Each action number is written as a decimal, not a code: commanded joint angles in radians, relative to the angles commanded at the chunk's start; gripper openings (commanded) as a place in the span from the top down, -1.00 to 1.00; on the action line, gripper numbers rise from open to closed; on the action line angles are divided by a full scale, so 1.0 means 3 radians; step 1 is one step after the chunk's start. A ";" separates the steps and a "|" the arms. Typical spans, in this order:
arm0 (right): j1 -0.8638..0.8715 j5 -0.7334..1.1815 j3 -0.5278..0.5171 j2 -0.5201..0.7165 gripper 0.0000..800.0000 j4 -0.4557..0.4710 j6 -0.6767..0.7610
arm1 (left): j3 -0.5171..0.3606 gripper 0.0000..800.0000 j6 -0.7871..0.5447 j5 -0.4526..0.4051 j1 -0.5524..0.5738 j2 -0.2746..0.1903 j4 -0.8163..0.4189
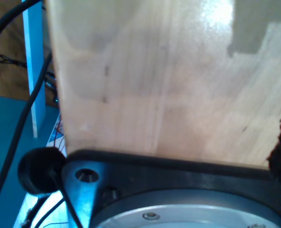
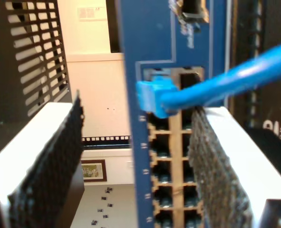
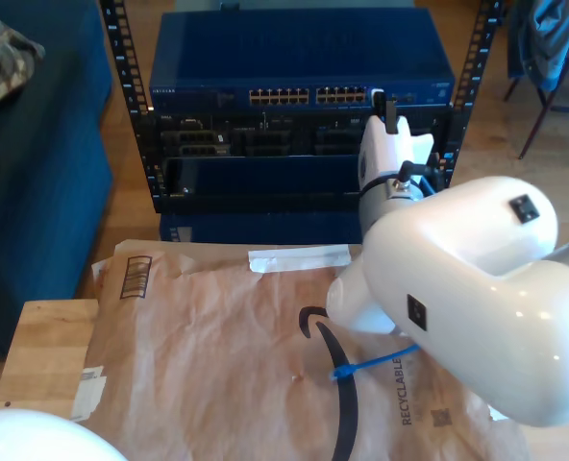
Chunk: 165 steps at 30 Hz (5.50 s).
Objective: Grab the cable and plug it in
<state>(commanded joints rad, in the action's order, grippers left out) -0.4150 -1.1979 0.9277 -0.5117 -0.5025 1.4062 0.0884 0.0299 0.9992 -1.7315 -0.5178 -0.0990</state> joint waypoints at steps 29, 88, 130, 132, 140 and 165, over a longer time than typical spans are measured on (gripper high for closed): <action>0.2092 0.3473 -0.1442 0.2757 -0.98 0.1708 -0.0302 | 0.0000 -1.00 0.0000 0.0000 0.0000 0.0000 0.0000; 0.6056 0.8193 -0.2174 0.3708 -0.99 0.1734 -0.4051 | 0.0000 -1.00 0.0000 0.0005 0.0000 0.0000 0.0000; 0.6414 0.7058 -0.3079 0.4445 -0.99 0.1846 -0.4046 | 0.0000 -1.00 0.0000 0.0005 0.0000 0.0000 0.0000; 0.6408 0.7027 -0.3115 0.4383 -0.99 0.1862 -0.4102 | 0.0000 -1.00 0.0000 0.0005 0.0000 0.0000 0.0000; 0.6414 0.6813 -0.3181 0.4133 -1.00 0.1851 -0.4255 | 0.0000 -1.00 0.0000 0.0000 0.0000 0.0000 0.0000; 0.6414 0.6813 -0.3181 0.4133 -1.00 0.1851 -0.4255 | 0.0000 -1.00 0.0000 0.0000 0.0000 0.0000 0.0000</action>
<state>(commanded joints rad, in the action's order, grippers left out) 1.5090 0.8458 -0.0267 0.7281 0.0529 0.1297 0.0884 0.0299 0.9992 -1.7315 -0.5178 -0.0990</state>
